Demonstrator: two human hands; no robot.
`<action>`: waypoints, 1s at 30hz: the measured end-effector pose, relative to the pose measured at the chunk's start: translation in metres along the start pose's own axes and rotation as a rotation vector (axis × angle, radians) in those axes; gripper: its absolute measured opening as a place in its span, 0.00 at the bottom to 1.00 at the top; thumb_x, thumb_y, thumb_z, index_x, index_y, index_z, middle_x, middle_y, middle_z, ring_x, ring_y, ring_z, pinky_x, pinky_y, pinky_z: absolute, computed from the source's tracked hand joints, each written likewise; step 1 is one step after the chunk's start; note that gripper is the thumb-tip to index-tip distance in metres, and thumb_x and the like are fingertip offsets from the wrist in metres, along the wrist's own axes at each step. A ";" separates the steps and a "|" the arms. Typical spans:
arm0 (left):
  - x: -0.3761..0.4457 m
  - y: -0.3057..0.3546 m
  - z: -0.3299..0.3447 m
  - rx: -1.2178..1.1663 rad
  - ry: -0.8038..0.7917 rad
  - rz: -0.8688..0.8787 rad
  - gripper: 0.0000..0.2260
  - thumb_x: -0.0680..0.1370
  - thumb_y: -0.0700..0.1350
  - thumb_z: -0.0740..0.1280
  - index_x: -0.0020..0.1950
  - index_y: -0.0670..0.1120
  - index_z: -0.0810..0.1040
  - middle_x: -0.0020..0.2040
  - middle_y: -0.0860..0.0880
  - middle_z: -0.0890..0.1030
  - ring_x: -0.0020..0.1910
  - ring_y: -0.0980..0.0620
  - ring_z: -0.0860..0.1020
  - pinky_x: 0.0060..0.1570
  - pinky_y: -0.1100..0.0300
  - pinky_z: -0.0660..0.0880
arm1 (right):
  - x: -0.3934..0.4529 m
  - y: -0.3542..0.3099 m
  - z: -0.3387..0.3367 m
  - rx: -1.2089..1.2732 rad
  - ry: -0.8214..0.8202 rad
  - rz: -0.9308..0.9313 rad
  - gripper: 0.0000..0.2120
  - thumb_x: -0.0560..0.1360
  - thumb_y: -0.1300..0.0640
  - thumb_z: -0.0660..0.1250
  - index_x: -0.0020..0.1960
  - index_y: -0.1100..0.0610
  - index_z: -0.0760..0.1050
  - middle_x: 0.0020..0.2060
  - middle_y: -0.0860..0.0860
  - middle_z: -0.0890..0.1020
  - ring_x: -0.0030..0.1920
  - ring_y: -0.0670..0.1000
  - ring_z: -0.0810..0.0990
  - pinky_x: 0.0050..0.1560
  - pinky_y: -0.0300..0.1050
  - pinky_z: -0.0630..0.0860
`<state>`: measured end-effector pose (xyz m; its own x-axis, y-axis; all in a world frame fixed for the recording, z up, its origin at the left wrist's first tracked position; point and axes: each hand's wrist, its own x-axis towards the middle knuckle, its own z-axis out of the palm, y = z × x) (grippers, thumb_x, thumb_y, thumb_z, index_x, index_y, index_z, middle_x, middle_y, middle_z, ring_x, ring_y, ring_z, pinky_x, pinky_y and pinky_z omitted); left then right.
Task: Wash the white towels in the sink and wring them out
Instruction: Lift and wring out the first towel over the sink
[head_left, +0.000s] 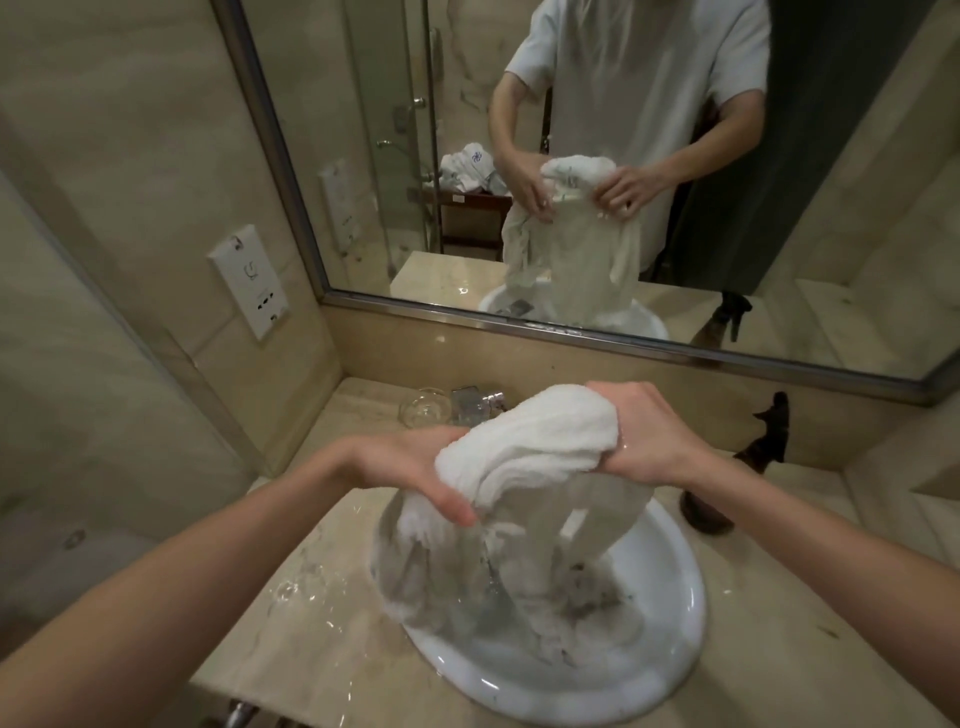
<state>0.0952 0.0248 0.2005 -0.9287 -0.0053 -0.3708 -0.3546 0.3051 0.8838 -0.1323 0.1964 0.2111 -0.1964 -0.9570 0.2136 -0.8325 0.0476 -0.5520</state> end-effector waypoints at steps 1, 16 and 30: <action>0.002 -0.004 0.000 -0.052 -0.089 -0.032 0.32 0.67 0.41 0.78 0.69 0.45 0.72 0.63 0.46 0.81 0.62 0.44 0.80 0.61 0.47 0.76 | 0.001 0.001 0.001 -0.021 0.041 -0.041 0.17 0.61 0.54 0.81 0.45 0.59 0.80 0.38 0.51 0.84 0.40 0.55 0.82 0.39 0.46 0.74; 0.037 -0.026 0.034 -0.682 -0.246 -0.271 0.42 0.47 0.77 0.74 0.52 0.53 0.87 0.56 0.49 0.85 0.56 0.50 0.82 0.58 0.55 0.78 | -0.013 0.022 0.029 -0.257 0.309 -0.400 0.11 0.70 0.52 0.71 0.47 0.59 0.78 0.39 0.52 0.80 0.38 0.53 0.76 0.38 0.46 0.66; 0.030 0.024 0.022 -0.180 -0.351 -0.178 0.27 0.64 0.46 0.73 0.63 0.45 0.73 0.53 0.54 0.85 0.54 0.54 0.82 0.57 0.56 0.79 | -0.042 0.026 0.042 0.615 -0.821 0.227 0.60 0.63 0.63 0.83 0.78 0.40 0.47 0.75 0.40 0.62 0.73 0.38 0.65 0.67 0.34 0.69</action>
<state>0.0614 0.0530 0.2043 -0.7688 0.2912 -0.5693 -0.5483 0.1579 0.8212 -0.1239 0.2254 0.1536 0.2886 -0.8548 -0.4314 -0.3684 0.3167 -0.8741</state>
